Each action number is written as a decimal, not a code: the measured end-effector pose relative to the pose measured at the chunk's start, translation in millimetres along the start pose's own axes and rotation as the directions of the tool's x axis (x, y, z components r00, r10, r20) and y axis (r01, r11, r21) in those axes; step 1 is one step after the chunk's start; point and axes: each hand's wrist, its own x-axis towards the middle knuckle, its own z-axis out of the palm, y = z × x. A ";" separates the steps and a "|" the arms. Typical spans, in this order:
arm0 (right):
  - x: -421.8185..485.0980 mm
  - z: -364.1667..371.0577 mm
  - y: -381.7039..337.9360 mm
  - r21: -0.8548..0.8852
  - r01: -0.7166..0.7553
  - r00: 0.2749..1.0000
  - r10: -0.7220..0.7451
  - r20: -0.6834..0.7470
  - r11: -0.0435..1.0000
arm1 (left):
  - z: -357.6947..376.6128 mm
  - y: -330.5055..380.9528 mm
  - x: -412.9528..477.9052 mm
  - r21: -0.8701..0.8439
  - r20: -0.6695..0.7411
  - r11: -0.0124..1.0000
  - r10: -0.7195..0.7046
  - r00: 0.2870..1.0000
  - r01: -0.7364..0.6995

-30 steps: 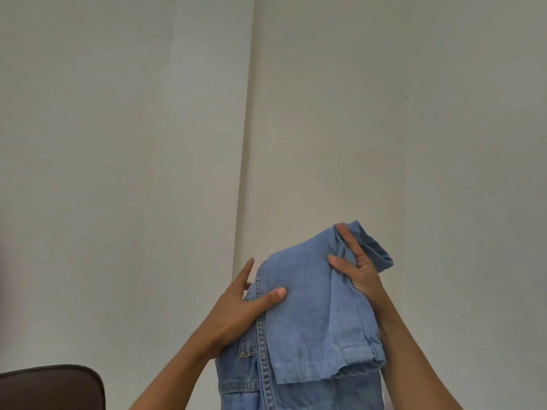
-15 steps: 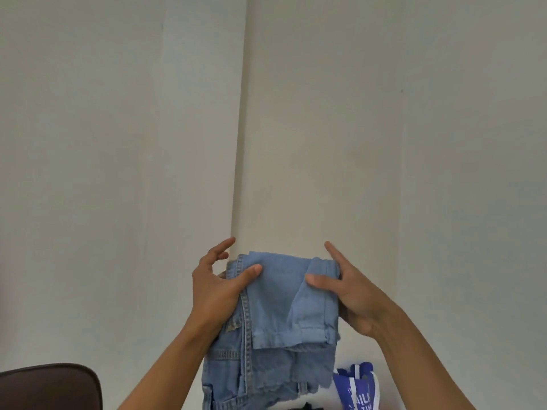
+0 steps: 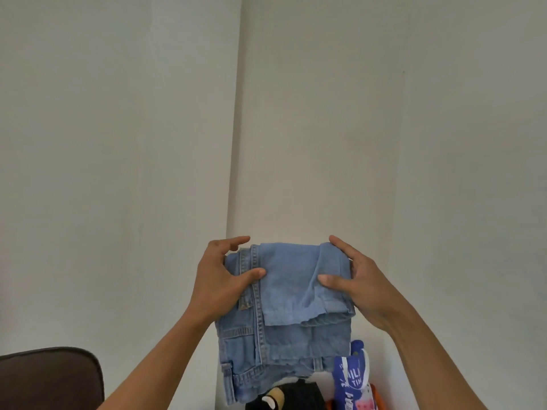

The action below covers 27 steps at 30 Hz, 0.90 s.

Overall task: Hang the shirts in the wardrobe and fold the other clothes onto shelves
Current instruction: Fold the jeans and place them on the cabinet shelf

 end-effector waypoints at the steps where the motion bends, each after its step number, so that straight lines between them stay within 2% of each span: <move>1: -3.8 0.3 3.8 0.008 -0.014 1.000 0.014 0.014 1.000 | 2.6 -2.0 -1.0 -0.025 -0.005 1.000 -0.010 1.000 0.010; 4: -21.1 -2.0 20.5 -0.152 -0.060 0.997 0.067 0.044 0.987 | 15.6 -14.3 -11.3 -0.112 0.000 0.993 -0.033 0.999 0.033; 6: -33.6 -7.0 35.1 -0.224 -0.087 0.996 0.082 -0.033 0.971 | 26.5 -26.0 -20.9 -0.114 0.043 0.993 -0.020 0.999 0.025; 9: -58.1 -15.2 52.5 -0.302 -0.123 0.978 0.064 -0.198 0.945 | 40.0 -37.5 -30.3 -0.062 0.245 0.998 0.018 0.969 -0.003; 12: -88.5 -24.9 56.4 -0.390 -0.173 0.951 0.051 -0.304 0.904 | 57.0 -36.8 -38.3 0.010 0.479 1.000 -0.024 0.878 0.022; 16: -131.6 -44.6 50.0 -0.568 -0.290 0.916 0.052 -0.398 0.770 | 93.5 -20.3 -61.7 0.123 0.628 0.992 -0.106 0.771 0.036; 18: -158.1 -51.2 46.4 -0.635 -0.369 0.891 0.064 -0.449 0.679 | 114.9 -7.1 -80.3 0.198 0.661 0.979 -0.102 0.744 -0.042; 20: -190.4 -57.0 41.7 -0.694 -0.442 0.866 0.068 -0.496 0.568 | 137.9 12.3 -103.9 0.312 0.696 0.931 -0.088 0.713 -0.190; 22: -220.5 -58.3 37.5 -0.694 -0.502 0.834 0.075 -0.547 0.516 | 157.1 28.7 -126.3 0.346 0.723 0.896 -0.065 0.688 -0.278; 23: -241.2 -61.1 35.5 -0.662 -0.538 0.804 0.081 -0.589 0.521 | 167.0 39.2 -140.0 0.322 0.746 0.904 -0.060 0.663 -0.281; 27: -333.9 -64.6 15.3 -0.449 -0.607 0.663 0.107 -0.741 0.656 | 195.5 87.6 -202.7 0.083 0.826 0.988 0.005 0.563 -0.131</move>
